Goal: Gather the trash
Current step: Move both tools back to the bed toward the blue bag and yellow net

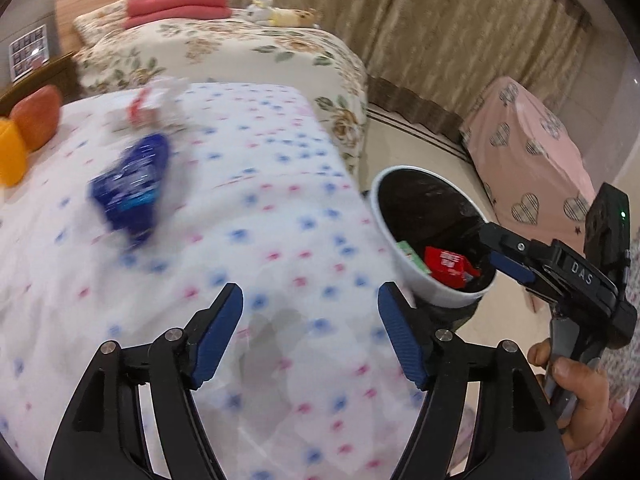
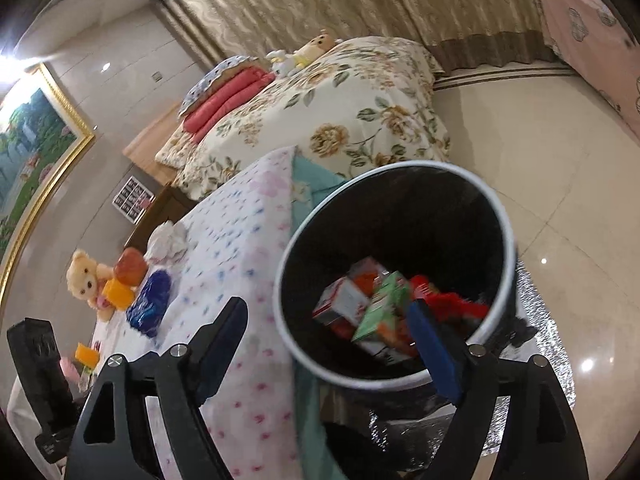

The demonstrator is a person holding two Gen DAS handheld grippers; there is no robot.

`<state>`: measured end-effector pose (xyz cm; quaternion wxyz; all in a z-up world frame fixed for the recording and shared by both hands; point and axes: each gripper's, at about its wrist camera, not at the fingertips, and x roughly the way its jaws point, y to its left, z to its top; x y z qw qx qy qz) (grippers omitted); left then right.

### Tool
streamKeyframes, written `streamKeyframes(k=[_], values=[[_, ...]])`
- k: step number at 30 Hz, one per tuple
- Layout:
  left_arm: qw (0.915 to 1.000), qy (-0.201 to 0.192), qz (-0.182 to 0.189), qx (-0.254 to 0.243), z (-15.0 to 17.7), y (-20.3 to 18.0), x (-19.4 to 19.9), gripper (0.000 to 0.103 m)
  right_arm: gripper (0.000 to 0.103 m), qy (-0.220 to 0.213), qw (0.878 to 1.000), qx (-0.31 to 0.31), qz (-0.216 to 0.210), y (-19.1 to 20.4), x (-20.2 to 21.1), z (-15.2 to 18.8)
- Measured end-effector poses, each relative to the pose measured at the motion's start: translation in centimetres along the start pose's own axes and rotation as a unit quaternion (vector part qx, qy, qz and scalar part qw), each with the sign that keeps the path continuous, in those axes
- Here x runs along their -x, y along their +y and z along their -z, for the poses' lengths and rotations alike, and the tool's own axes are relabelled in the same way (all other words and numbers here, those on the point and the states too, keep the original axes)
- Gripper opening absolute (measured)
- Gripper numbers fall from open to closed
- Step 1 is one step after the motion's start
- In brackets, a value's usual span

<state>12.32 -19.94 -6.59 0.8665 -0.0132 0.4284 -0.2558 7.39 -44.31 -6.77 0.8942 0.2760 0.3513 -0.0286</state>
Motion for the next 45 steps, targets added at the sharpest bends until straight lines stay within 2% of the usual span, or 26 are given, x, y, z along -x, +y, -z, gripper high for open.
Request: streamKeyframes(k=[13, 32, 45], values=[[0.9965, -0.026, -0.046, 0.065, 2.1, 7.6, 3.7, 0.073, 0.089, 0.016, 0.998, 0.059, -0.031, 6.4, -1.8, 2.1], [0.9903, -0.033, -0.078, 0.110, 2.6, 13.4, 5.0, 0.074, 0.089, 0.042, 0.993, 0.088, -0.066, 11.8, -4.6, 3.1], [0.9797, -0.040, -0.126, 0.151, 2.3, 20.1, 6.2, 0.074, 0.089, 0.079, 0.985, 0.118, -0.099, 17.9, -9.0, 4.7]])
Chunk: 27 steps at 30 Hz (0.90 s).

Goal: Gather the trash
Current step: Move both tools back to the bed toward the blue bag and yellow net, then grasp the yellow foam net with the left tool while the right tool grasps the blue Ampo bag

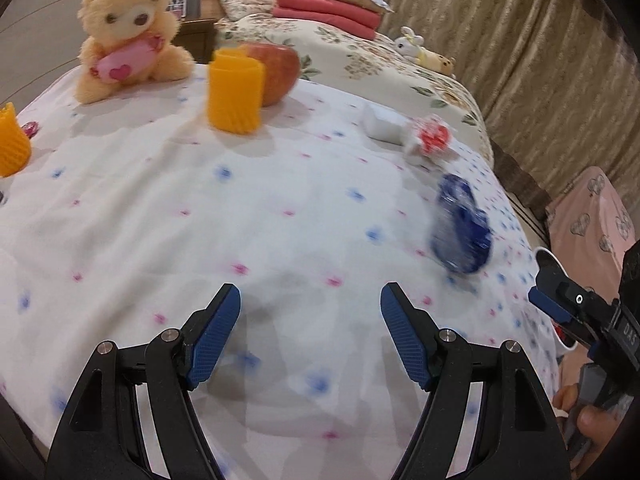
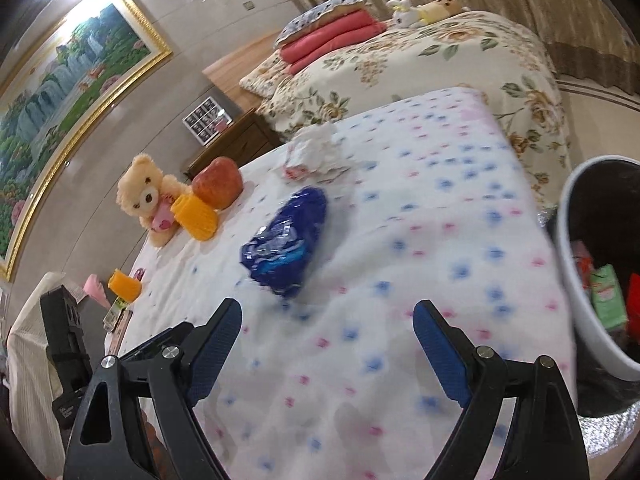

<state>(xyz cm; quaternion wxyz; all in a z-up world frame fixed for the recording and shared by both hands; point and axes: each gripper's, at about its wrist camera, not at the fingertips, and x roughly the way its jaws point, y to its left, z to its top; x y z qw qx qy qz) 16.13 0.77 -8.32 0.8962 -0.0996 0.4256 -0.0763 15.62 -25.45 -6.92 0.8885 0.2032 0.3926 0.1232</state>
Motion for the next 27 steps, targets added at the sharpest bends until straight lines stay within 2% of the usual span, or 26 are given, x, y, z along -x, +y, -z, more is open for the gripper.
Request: streamKeyframes(k=[12, 17, 23, 27], values=[[0.9994, -0.002, -0.034, 0.012, -4.7, 3.6, -3.1, 0.075, 0.089, 0.017, 1.000, 0.014, 0.001, 2.8, -4.8, -1.2], [0.9985, -0.006, -0.033, 0.044, -8.0, 4.9, -4.9, 0.078, 0.089, 0.009, 1.000, 0.016, 0.016, 2.8, -5.7, -2.0], [0.9969, -0.020, -0.063, 0.041, -11.5, 5.1, -7.3, 0.083, 0.089, 0.000, 0.999, 0.008, 0.032, 2.5, -6.4, -2.0], [0.9941, -0.038, -0.091, 0.045, -12.8, 5.5, -8.9, 0.083, 0.088, -0.001, 0.999, 0.015, 0.030, 2.7, -6.6, -1.9]])
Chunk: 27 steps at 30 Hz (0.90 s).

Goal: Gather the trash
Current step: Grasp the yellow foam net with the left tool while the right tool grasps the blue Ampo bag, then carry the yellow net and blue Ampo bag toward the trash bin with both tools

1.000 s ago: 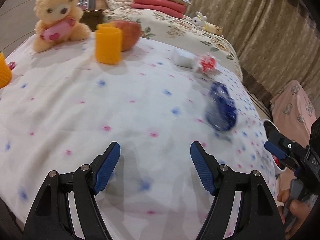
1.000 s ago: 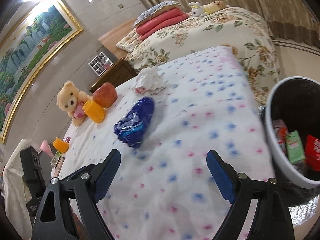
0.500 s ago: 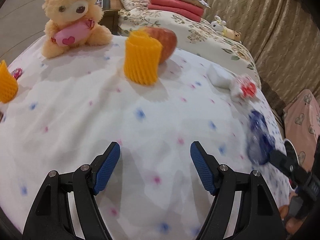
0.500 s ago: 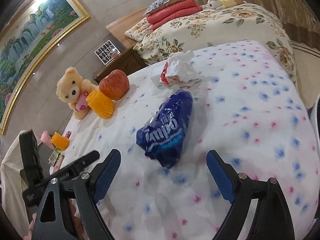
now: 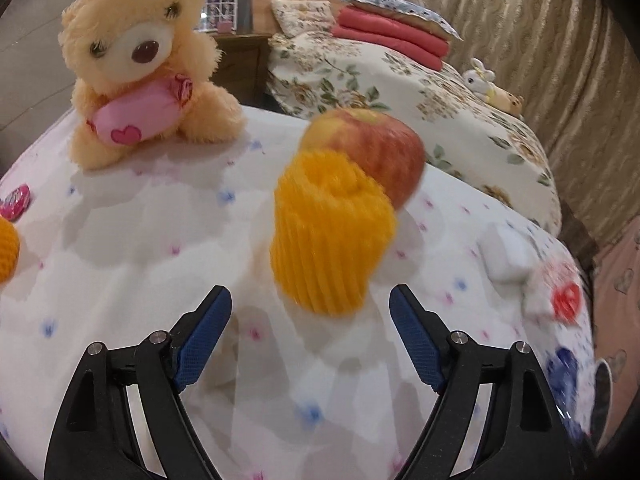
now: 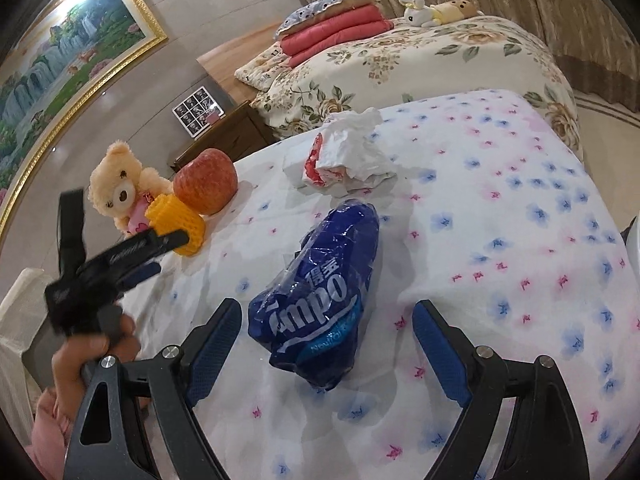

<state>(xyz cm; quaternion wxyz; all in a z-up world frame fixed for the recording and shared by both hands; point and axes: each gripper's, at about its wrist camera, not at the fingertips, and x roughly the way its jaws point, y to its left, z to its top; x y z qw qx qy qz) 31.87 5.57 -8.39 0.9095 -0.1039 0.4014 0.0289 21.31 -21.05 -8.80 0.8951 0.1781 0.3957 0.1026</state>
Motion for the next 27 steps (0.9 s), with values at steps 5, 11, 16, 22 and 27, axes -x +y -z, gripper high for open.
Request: streamKeyframes(k=[5, 11, 16, 22, 27], values=[[1.0000, 0.001, -0.003, 0.004, -0.6, 0.1, -0.9, 0.060, 0.088, 0.000, 1.000, -0.004, 0.000, -0.1, -0.3, -0.4], [0.9995, -0.010, 0.020, -0.021, 0.2, -0.7, 0.1, 0.027, 0.063, 0.004, 1.000, 0.005, 0.004, 0.1, -0.5, -0.5], [0.9969, -0.013, 0.045, -0.063, 3.1, -2.6, 3.1, 0.025, 0.051, -0.009, 1.000, 0.017, -0.005, -0.1, 0.9, 0.0], [0.9935, 0.004, 0.088, -0.073, 7.9, -4.9, 6.8, 0.025, 0.051, -0.016, 1.000, 0.018, -0.016, -1.4, 3.2, 0.8], [0.9874, 0.021, 0.134, -0.082, 10.7, -7.3, 9.4, 0.025, 0.051, -0.019, 1.000, 0.023, 0.001, -2.7, 5.0, 1.6]])
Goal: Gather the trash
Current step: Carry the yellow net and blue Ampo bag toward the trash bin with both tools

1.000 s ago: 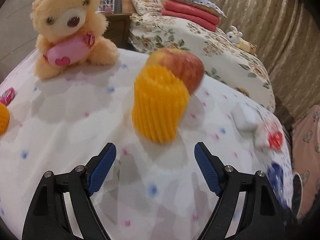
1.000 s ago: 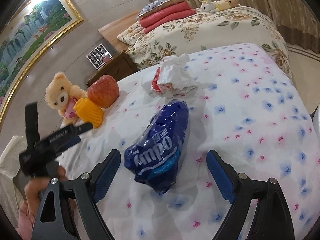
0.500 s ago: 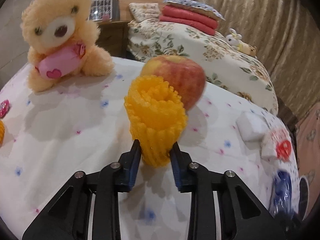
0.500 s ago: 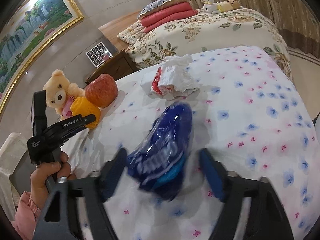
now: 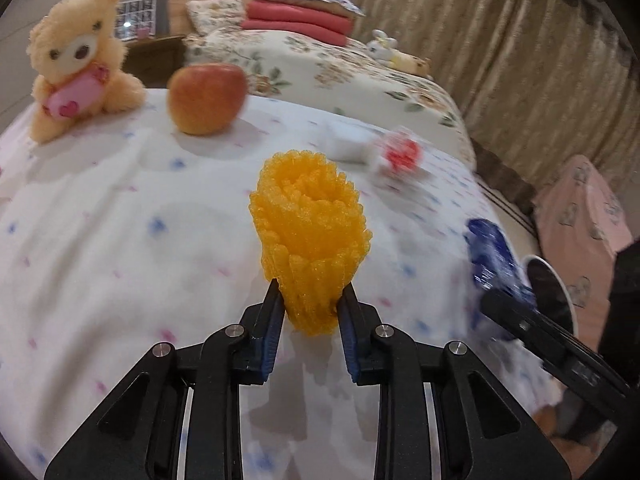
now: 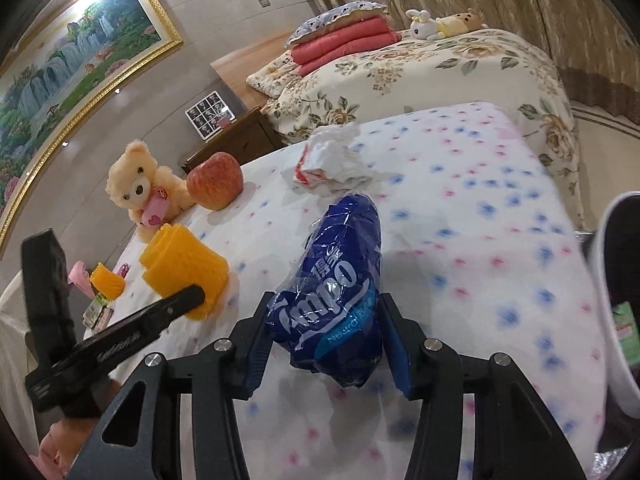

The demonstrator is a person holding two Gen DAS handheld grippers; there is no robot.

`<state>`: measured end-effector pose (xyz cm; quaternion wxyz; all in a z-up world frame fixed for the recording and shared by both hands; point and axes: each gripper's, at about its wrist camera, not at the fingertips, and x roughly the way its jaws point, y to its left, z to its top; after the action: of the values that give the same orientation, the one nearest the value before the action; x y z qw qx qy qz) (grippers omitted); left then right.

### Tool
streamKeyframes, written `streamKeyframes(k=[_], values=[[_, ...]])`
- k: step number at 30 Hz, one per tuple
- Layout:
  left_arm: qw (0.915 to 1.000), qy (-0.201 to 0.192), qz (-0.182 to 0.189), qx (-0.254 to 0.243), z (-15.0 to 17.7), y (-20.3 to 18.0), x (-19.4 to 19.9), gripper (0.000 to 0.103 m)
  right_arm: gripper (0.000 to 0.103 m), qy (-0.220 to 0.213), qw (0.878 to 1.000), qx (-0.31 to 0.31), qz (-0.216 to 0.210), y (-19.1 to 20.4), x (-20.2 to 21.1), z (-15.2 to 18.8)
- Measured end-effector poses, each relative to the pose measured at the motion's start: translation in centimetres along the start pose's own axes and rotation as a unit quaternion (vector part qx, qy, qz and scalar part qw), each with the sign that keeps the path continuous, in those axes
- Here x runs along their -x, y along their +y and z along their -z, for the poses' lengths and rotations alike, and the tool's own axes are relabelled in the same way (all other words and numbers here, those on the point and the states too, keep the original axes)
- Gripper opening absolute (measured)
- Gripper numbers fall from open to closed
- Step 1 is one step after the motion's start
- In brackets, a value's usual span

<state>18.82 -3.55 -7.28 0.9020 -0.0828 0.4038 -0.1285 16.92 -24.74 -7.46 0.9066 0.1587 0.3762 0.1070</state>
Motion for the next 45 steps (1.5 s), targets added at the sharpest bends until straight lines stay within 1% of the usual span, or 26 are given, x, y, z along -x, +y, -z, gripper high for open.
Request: streamKeyframes(k=[3, 4, 6, 7, 10, 14, 16, 18, 24, 34, 45], values=[[0.9998, 0.008, 0.020, -0.001, 1.1, -1.4, 0.7, 0.025, 0.051, 0.002, 1.000, 0.000, 0.015, -0.8, 0.9, 0.4], [0.9997, 0.010, 0.024, -0.004, 1.3, -1.9, 0.7, 0.025, 0.053, 0.007, 1.000, -0.003, 0.018, -1.3, 1.0, 0.5], [0.9995, 0.012, 0.026, -0.009, 1.8, -2.6, 0.9, 0.025, 0.055, 0.023, 0.999, -0.012, 0.024, -1.9, 0.7, 0.6], [0.9994, 0.014, 0.029, -0.010, 2.1, -2.7, 1.0, 0.025, 0.055, 0.024, 0.999, -0.017, 0.025, -2.1, 0.7, 0.6], [0.9993, 0.022, 0.029, -0.012, 2.9, -2.8, 1.3, 0.025, 0.064, 0.017, 0.999, -0.022, 0.028, -2.3, 1.1, 0.7], [0.9991, 0.026, 0.030, -0.015, 3.4, -3.1, 1.8, 0.025, 0.065, 0.021, 0.999, -0.021, 0.024, -2.3, 1.2, 0.9], [0.9990, 0.027, 0.030, -0.019, 3.6, -3.4, 2.0, 0.025, 0.063, 0.012, 0.999, -0.020, 0.024, -2.4, 1.7, 1.1], [0.9988, 0.028, 0.031, -0.025, 3.7, -3.9, 2.2, 0.025, 0.052, 0.004, 1.000, -0.012, 0.029, -2.4, 2.2, 1.2], [0.9977, 0.032, 0.036, -0.048, 4.1, -5.7, 2.2, 0.025, 0.050, -0.020, 0.999, -0.007, 0.025, -3.2, 5.0, 1.6], [0.9934, 0.041, 0.065, -0.086, 4.8, -9.6, 2.3, 0.025, 0.050, -0.050, 0.998, -0.031, 0.025, -5.8, 8.8, 2.7], [0.9868, 0.050, 0.078, -0.133, 5.2, -14.4, 1.6, 0.025, 0.050, -0.066, 0.996, -0.053, 0.037, -8.4, 11.6, 3.3]])
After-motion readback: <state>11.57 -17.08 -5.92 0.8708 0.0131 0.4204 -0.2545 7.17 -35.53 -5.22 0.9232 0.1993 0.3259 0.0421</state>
